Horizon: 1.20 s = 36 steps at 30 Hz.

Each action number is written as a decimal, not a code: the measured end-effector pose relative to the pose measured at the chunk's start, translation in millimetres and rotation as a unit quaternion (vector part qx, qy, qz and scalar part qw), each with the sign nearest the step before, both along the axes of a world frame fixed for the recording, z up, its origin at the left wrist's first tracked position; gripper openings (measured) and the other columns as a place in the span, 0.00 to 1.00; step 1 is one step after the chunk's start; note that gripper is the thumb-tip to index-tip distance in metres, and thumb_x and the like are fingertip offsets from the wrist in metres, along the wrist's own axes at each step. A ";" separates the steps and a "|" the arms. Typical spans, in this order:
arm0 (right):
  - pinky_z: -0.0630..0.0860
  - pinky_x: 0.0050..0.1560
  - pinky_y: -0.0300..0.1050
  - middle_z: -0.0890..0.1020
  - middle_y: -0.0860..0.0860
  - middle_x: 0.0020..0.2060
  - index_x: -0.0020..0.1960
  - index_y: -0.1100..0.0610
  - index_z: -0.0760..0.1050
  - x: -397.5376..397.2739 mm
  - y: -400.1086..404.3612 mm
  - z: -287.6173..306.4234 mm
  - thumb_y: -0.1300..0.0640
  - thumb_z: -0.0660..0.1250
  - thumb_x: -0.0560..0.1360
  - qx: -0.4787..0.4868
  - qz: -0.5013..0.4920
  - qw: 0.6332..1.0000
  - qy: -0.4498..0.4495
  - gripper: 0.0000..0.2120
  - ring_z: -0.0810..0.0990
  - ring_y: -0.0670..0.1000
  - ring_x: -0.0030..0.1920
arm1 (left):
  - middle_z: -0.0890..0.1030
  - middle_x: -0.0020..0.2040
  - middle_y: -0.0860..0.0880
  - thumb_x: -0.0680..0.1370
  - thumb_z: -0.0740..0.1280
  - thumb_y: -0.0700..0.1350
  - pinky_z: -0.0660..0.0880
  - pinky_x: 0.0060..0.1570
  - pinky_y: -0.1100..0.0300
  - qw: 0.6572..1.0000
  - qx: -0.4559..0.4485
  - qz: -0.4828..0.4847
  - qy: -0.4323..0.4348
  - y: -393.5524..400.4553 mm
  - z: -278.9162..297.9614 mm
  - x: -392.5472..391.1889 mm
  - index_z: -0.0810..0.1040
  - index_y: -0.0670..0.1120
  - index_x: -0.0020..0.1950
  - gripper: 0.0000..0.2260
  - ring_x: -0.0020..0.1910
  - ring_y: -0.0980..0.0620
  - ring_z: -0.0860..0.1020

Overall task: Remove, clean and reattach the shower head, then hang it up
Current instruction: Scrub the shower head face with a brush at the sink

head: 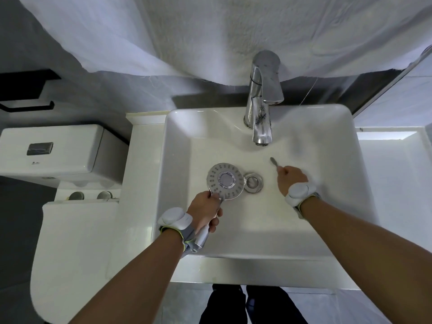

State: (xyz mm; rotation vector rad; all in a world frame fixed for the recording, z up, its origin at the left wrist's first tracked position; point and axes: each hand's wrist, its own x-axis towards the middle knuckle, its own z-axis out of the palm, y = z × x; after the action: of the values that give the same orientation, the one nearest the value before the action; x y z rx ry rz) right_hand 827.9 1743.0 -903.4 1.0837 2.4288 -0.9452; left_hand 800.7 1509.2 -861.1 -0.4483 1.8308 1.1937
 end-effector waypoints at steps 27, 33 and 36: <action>0.75 0.43 0.48 0.80 0.51 0.37 0.46 0.51 0.79 10.7 -56.4 39.1 0.46 0.58 0.80 -0.032 0.173 0.979 0.101 0.14 0.78 0.57 0.41 | 0.70 0.33 0.45 0.78 0.54 0.40 0.59 0.25 0.66 0.995 0.043 0.053 -0.070 6.2 11.4 3.1 0.69 0.46 0.46 0.06 0.22 0.52 0.60; 0.72 0.44 0.45 0.78 0.48 0.36 0.43 0.50 0.78 13.3 -65.4 41.8 0.47 0.59 0.81 -0.070 0.151 0.982 0.094 0.13 0.76 0.54 0.40 | 0.69 0.33 0.45 0.81 0.57 0.51 0.61 0.25 0.64 0.999 0.030 -0.031 -0.025 -1.5 12.4 2.5 0.68 0.46 0.47 0.10 0.21 0.51 0.60; 0.71 0.42 0.45 0.79 0.54 0.37 0.40 0.56 0.76 4.1 -58.5 43.1 0.47 0.58 0.81 -0.080 0.076 0.987 0.113 0.17 0.77 0.59 0.42 | 0.70 0.34 0.46 0.83 0.55 0.56 0.63 0.24 0.63 0.996 0.016 -0.083 0.027 -4.4 9.5 7.2 0.68 0.45 0.48 0.14 0.21 0.51 0.62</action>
State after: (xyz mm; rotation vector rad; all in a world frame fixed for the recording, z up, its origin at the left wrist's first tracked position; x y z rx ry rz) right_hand 832.0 1684.6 -860.3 0.7597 2.5175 -1.2445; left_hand 807.8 1504.8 -851.6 -0.2414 1.8527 1.1287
